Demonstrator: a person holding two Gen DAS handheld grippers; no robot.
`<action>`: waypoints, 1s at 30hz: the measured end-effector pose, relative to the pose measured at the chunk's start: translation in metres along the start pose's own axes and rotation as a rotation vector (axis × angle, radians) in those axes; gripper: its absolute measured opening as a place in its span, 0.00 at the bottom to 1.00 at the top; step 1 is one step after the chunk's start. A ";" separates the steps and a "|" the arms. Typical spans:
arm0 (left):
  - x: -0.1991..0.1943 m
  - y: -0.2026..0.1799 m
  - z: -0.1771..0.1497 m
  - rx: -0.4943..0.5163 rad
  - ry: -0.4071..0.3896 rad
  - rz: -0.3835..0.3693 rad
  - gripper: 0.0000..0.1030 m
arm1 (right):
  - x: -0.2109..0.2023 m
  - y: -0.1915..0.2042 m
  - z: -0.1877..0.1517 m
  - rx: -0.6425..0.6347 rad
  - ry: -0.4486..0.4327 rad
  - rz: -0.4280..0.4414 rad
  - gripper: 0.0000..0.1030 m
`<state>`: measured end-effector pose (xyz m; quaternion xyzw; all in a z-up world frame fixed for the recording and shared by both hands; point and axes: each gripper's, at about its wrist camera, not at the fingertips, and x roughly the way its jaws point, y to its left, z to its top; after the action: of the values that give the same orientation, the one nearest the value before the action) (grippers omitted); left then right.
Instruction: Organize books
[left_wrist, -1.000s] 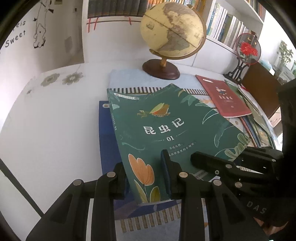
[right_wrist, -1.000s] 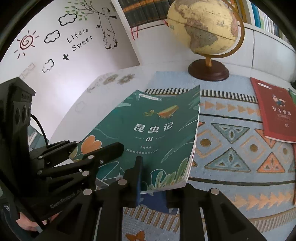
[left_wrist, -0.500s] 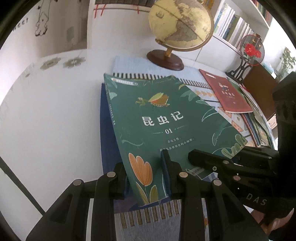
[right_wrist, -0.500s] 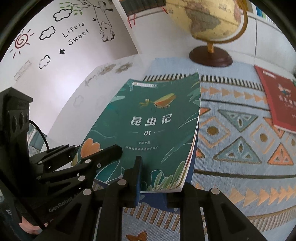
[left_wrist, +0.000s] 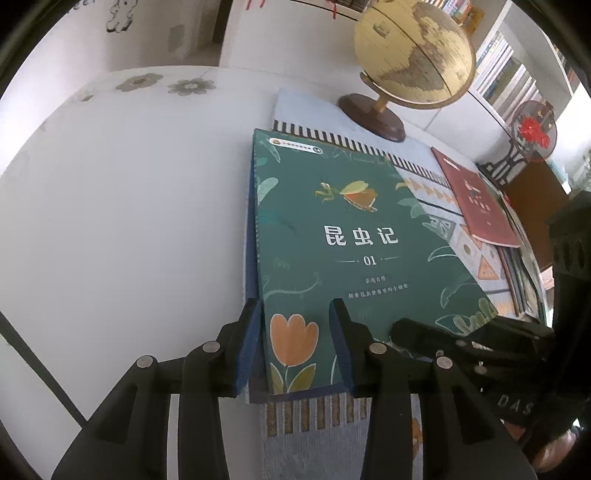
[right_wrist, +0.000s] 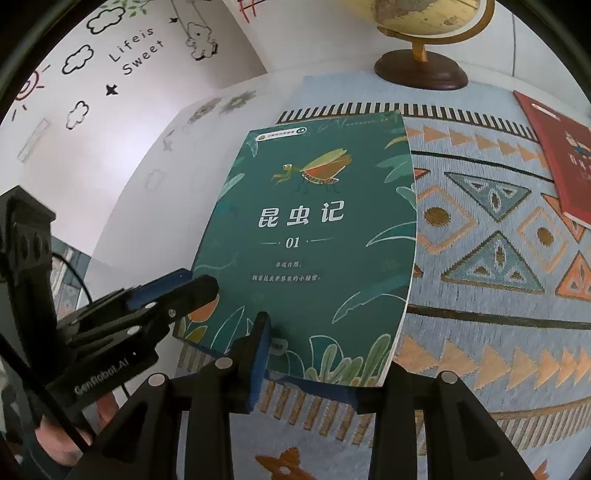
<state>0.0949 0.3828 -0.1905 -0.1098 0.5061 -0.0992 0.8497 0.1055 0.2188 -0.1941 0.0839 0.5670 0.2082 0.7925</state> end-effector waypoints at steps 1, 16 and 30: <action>0.000 0.000 0.000 0.001 -0.001 0.005 0.35 | 0.001 0.003 0.000 -0.005 0.002 -0.003 0.34; -0.011 0.005 -0.025 -0.048 0.013 0.070 0.42 | 0.001 0.000 -0.008 -0.027 0.066 0.007 0.51; -0.110 -0.170 -0.072 0.161 -0.178 0.181 0.72 | -0.165 -0.080 -0.105 -0.023 -0.109 -0.207 0.51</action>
<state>-0.0302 0.2450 -0.0828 -0.0033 0.4270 -0.0523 0.9028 -0.0186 0.0663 -0.1174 0.0269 0.5264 0.1266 0.8403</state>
